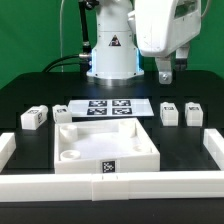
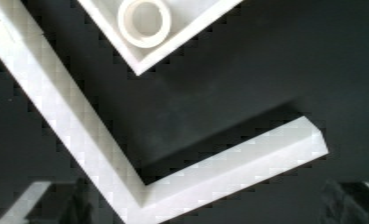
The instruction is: Assemble one leg
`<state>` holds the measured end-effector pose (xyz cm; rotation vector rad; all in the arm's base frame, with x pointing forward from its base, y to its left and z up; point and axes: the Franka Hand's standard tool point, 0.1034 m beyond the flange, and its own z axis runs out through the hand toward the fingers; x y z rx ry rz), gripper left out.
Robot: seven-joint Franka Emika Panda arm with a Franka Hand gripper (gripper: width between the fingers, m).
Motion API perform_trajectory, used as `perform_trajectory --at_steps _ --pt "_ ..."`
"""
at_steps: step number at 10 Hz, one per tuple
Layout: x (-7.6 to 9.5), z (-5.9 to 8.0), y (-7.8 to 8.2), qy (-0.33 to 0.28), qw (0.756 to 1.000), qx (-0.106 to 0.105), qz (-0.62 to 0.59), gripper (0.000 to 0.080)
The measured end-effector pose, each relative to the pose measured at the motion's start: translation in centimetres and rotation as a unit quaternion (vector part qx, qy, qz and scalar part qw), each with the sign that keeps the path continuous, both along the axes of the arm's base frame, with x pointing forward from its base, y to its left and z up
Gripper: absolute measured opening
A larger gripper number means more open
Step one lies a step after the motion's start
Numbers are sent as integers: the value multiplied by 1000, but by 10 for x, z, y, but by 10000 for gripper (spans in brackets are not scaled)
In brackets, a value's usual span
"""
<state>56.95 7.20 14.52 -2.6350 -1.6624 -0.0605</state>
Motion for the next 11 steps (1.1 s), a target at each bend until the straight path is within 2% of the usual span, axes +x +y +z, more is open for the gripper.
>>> perform_trajectory --at_steps 8,9,11 --pt "0 -2 -1 1 1000 -1 0 650" --pt "-3 -2 -7 -6 1000 0 23 650" --pt "-43 -19 -43 -39 991 5 124 650"
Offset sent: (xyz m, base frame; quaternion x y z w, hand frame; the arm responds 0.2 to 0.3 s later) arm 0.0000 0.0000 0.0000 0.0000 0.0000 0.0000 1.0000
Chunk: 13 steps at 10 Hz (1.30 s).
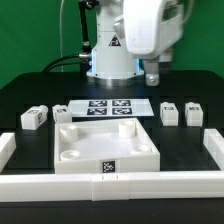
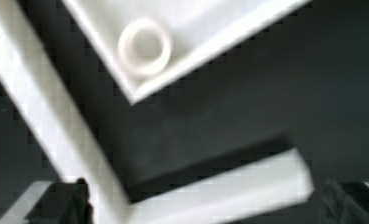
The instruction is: Assemble one leg
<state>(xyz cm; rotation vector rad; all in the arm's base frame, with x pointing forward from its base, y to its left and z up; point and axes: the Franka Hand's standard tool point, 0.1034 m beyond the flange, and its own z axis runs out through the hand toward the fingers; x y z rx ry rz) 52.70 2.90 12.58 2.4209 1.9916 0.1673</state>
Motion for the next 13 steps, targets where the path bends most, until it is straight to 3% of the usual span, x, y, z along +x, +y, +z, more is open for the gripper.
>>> perform_trajectory --at_steps 1,3,8,11,13 --pt "-20 -14 -17 10 999 -4 35 650" --pt "-28 -37 -40 22 998 -7 54 650" --pt "-28 -42 -42 20 998 -14 65 650" --pt "-73 -87 -70 33 994 -11 102 650" --pt "-86 -111 -78 53 994 -3 98 650"
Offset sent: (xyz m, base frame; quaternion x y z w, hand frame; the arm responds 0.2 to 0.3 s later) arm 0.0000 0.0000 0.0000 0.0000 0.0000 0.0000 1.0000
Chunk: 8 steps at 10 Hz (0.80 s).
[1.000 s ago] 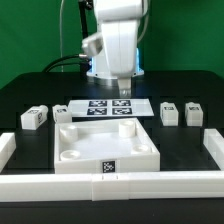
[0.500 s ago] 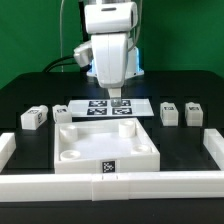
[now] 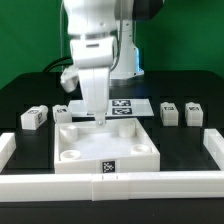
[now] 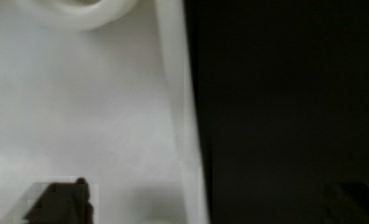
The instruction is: Assemble one leg
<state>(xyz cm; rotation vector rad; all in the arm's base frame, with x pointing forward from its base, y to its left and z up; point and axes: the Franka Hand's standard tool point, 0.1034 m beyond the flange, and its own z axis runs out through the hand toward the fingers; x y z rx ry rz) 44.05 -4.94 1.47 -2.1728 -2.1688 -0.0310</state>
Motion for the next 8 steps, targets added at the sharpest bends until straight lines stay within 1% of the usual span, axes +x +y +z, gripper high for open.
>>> perform_trajectory --at_steps 1,2,4,6,7,8 --pt "-3 -6 -3 5 1000 2 0 650" --pt "-4 -8 -2 7 1000 1 5 650" --pt "2 -2 -1 0 1000 -1 4 650" --pt "0 -4 -1 3 1000 0 2 389" --pt "0 -4 -1 2 1000 0 2 389" --pt "0 -4 -1 3 1000 0 2 207"
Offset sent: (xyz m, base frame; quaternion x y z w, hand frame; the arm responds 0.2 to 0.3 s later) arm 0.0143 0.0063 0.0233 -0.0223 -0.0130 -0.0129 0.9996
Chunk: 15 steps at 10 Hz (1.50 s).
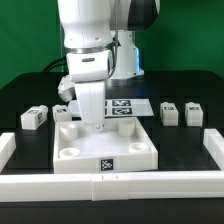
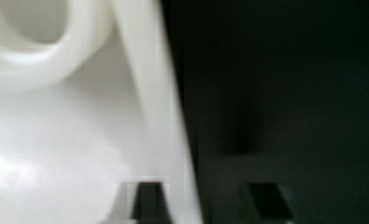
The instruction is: Assemble one leg
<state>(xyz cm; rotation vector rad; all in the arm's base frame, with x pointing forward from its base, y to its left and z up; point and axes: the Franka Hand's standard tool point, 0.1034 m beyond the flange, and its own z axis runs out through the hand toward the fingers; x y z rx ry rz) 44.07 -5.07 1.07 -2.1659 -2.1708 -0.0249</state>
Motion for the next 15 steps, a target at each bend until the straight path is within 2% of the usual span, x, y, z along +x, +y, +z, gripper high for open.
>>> perform_trajectory --at_steps 1,8,9,12,15 --pt "0 0 0 0 1000 0 0 81" --pt "1 0 1 -2 1000 0 -2 58" --pt "3 0 11 -1 1000 2 -17 58" --pt "13 0 75 1 999 11 -40 59" --pt "30 0 112 -8 999 18 -30 59"
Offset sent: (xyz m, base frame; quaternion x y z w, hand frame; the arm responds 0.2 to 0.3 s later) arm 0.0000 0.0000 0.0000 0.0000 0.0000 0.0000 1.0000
